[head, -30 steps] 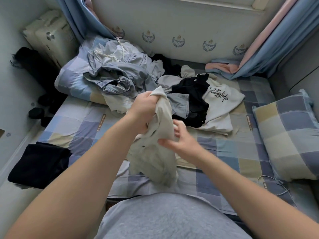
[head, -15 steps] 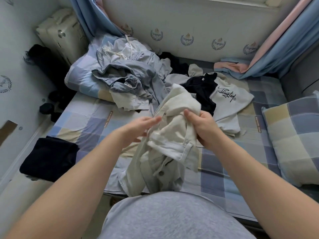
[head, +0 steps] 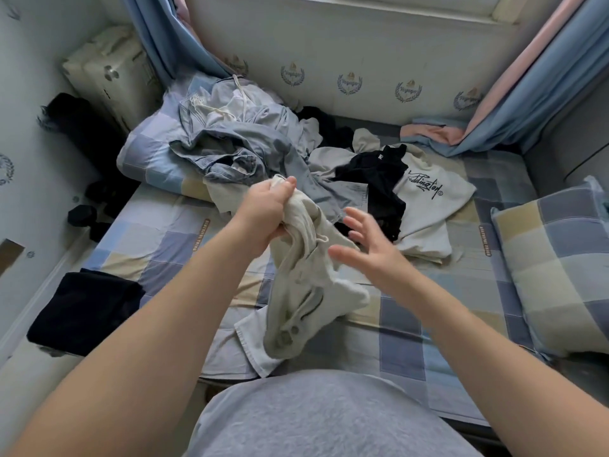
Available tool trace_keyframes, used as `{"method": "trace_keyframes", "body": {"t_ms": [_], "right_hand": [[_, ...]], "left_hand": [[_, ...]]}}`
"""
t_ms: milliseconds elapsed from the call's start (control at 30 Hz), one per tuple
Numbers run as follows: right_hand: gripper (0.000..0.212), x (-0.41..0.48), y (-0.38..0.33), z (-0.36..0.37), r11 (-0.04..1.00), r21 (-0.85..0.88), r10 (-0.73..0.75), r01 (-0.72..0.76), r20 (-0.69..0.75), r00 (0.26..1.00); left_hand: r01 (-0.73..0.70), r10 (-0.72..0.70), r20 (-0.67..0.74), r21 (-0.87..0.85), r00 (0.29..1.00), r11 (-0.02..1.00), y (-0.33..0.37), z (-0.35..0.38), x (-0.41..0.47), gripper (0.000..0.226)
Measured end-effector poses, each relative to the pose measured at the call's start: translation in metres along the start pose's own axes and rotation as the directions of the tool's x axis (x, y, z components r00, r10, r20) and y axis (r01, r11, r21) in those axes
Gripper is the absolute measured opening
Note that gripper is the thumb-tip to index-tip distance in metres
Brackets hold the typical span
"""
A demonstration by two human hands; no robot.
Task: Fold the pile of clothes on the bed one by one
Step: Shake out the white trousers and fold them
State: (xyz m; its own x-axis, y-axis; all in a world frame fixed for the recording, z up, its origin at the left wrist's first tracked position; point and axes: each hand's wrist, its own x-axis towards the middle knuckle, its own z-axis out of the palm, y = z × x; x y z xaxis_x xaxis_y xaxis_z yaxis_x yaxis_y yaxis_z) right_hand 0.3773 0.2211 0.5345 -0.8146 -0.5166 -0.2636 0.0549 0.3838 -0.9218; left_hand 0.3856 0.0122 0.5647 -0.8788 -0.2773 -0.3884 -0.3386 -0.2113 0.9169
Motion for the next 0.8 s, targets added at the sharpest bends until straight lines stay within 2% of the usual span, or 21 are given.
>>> {"method": "trace_keyframes", "body": {"t_ms": [33,100,133,267,333,400,467,533,600,633,733,800], "right_hand": [[0.094,-0.003,-0.002,0.009,0.999,-0.035,-0.029,0.031,0.045,0.999],[0.086,-0.003,-0.004,0.027,0.995,-0.069,-0.064,0.067,0.047,0.997],[0.074,0.000,-0.003,0.034,0.993,-0.079,-0.085,0.086,0.013,0.996],[0.001,0.016,0.000,0.039,0.980,-0.139,-0.161,0.143,-0.135,0.978],[0.022,0.020,-0.004,0.034,0.975,-0.158,-0.176,0.156,-0.121,0.977],[0.033,0.019,-0.014,0.025,0.981,-0.116,-0.171,0.157,-0.120,0.978],[0.042,0.020,-0.023,0.011,0.991,-0.026,-0.130,0.128,-0.156,0.979],[0.046,0.019,-0.031,-0.003,0.991,0.088,-0.082,0.100,-0.191,0.978],[0.042,0.017,-0.037,-0.015,0.980,0.179,-0.052,0.088,-0.194,0.980],[0.040,0.015,-0.039,-0.020,0.972,0.214,-0.048,0.091,-0.201,0.978],[0.032,0.008,-0.042,-0.032,0.940,0.320,-0.038,0.114,-0.235,0.971],[0.032,0.007,-0.038,-0.041,0.924,0.365,-0.017,0.114,-0.258,0.966]], "left_hand": [[-0.007,0.007,0.022,-0.001,1.000,1.000,0.001,0.004,-0.003,0.024],[-0.027,0.027,0.078,-0.008,0.997,1.000,0.004,0.012,-0.008,0.028],[-0.040,0.041,0.105,-0.006,0.994,0.999,0.007,0.014,-0.010,0.029],[-0.083,0.078,0.172,0.027,0.982,0.996,0.021,0.011,-0.013,0.028],[-0.094,0.084,0.181,0.046,0.980,0.995,0.022,0.005,-0.013,0.028],[-0.086,0.083,0.193,0.005,0.978,0.996,0.015,-0.004,-0.007,0.030],[-0.100,0.100,0.227,-0.010,0.969,0.995,0.004,-0.016,-0.002,0.050],[-0.138,0.118,0.280,0.051,0.953,0.989,-0.014,-0.023,-0.002,0.066],[-0.162,0.094,0.326,0.187,0.941,0.969,-0.039,-0.019,-0.004,0.053],[-0.169,0.074,0.306,0.295,0.949,0.940,-0.053,-0.014,-0.004,0.047],[-0.161,0.040,0.210,0.599,0.977,0.785,-0.096,-0.009,0.006,0.027],[-0.117,-0.029,0.188,0.717,0.982,0.687,-0.121,-0.013,0.013,0.012]]}}
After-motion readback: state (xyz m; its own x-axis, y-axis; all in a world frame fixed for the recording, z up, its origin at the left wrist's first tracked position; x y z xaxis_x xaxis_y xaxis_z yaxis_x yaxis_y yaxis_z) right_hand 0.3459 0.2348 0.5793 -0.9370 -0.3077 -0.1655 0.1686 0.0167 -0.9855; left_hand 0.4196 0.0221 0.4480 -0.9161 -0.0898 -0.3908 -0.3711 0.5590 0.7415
